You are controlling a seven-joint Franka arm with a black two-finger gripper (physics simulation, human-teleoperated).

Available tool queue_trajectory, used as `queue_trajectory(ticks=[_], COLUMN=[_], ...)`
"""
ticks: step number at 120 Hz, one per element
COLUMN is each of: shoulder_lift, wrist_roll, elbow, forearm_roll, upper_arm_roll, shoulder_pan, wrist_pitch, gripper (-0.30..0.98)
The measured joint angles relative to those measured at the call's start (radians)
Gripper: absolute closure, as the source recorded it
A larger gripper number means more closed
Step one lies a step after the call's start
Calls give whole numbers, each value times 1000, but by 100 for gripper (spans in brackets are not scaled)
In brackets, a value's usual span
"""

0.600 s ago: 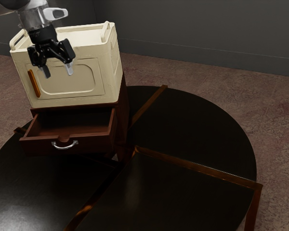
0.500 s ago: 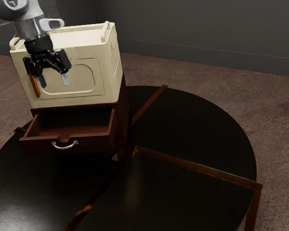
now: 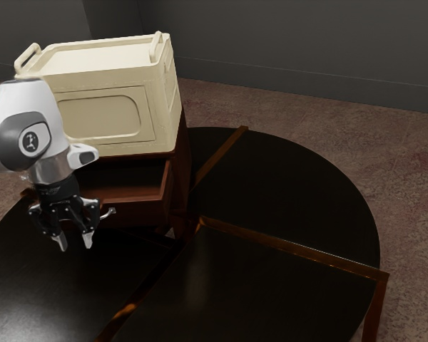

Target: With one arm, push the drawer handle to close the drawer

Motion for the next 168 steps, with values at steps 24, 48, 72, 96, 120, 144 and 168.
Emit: queue_trajectory(ticks=[24, 48, 72, 96, 120, 144, 168], shoulder_lift=[162, 259, 363, 451, 527, 593, 642], wrist_roll=[-56, -97, -128, -150, -165, -176, -185], elbow=[2, 51, 123, 186, 261, 345, 382], forearm_roll=[9, 84, 144, 206, 252, 295, 341], upper_arm_roll=[-16, -16, -7, 28, 32, 45, 70], shoulder_pan=[1, 2, 17, 35, 34, 18, 10], wrist_pitch=[165, 279, 337, 367, 411, 438, 476], gripper=[54, 65, 71, 73, 74, 74, 73])
